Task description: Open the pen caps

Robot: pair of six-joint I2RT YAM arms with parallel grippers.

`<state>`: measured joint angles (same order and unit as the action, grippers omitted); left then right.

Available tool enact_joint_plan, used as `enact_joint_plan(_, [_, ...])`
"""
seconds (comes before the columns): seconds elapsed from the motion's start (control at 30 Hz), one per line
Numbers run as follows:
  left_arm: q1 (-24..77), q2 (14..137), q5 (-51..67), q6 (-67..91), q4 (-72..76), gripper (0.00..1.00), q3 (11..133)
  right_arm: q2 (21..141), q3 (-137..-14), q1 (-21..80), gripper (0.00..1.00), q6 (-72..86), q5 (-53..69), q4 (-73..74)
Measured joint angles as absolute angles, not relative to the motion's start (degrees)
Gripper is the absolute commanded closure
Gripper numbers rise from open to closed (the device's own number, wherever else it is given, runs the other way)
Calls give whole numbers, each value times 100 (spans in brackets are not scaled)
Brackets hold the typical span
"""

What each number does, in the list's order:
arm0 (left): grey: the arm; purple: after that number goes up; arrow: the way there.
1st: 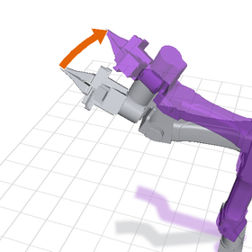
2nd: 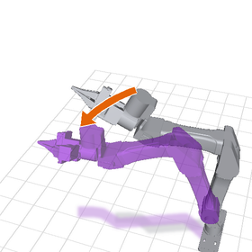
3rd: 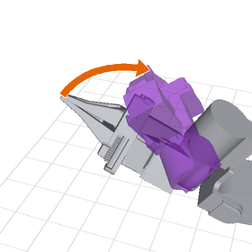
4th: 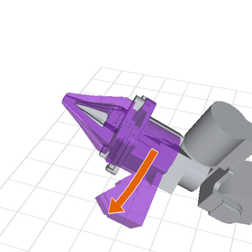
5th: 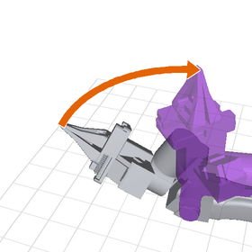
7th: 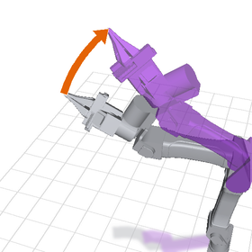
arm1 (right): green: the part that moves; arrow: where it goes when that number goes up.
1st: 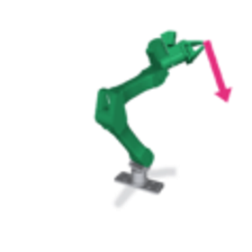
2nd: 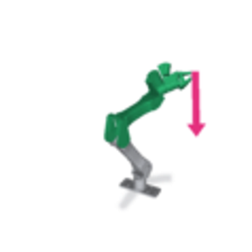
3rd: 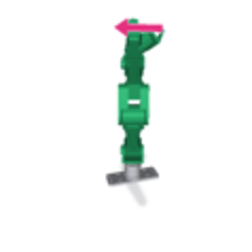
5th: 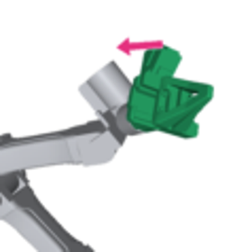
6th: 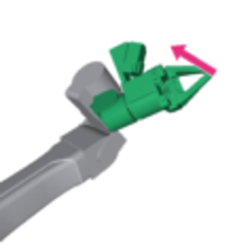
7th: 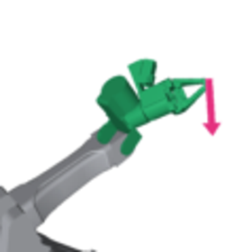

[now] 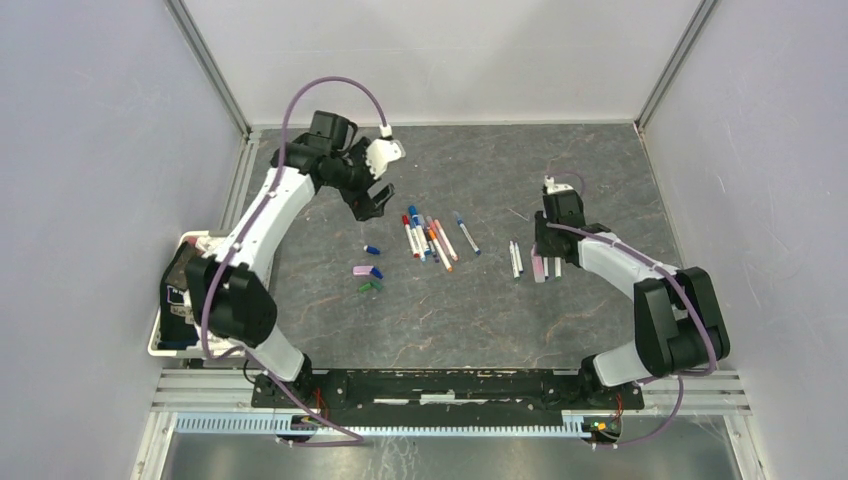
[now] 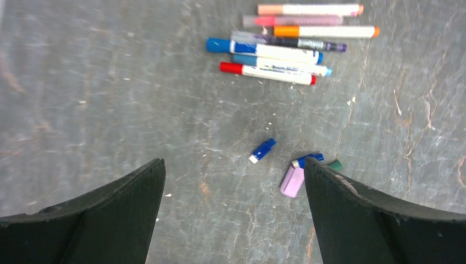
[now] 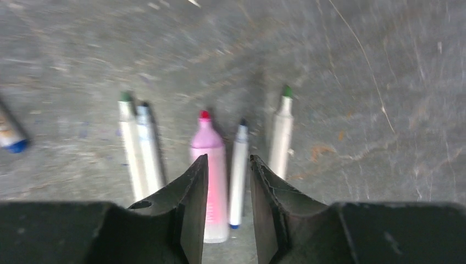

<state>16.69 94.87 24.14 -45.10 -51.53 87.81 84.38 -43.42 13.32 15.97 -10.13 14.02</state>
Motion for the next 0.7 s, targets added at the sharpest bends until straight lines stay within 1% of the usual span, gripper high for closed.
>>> enact_joint_plan(0.1, [1634,9120,2397,-4202,-5113,0,8969,8361,-4676,1684,54,1490,-1002,1415])
enact_joint_plan(0.17, [1608,8849,2355,-3944,-5028,0,8962,8399,-4974,1920,53,1376,-847,1378])
enact_joint_plan(0.27, [1597,8530,2342,-3710,-4923,0,8884,8764,-5658,2340,53,1144,-541,1313])
enact_joint_plan(0.43, [1573,8523,2451,-3686,-5059,0,8724,9684,-6405,2838,53,845,-69,1214])
enact_joint_plan(0.53, [1570,8499,2596,-3688,-5085,0,8427,10230,-6635,2967,53,711,108,1264])
enact_joint_plan(0.7, [1549,8324,2834,-3688,-5094,0,8232,10755,-6777,3017,54,593,176,1441])
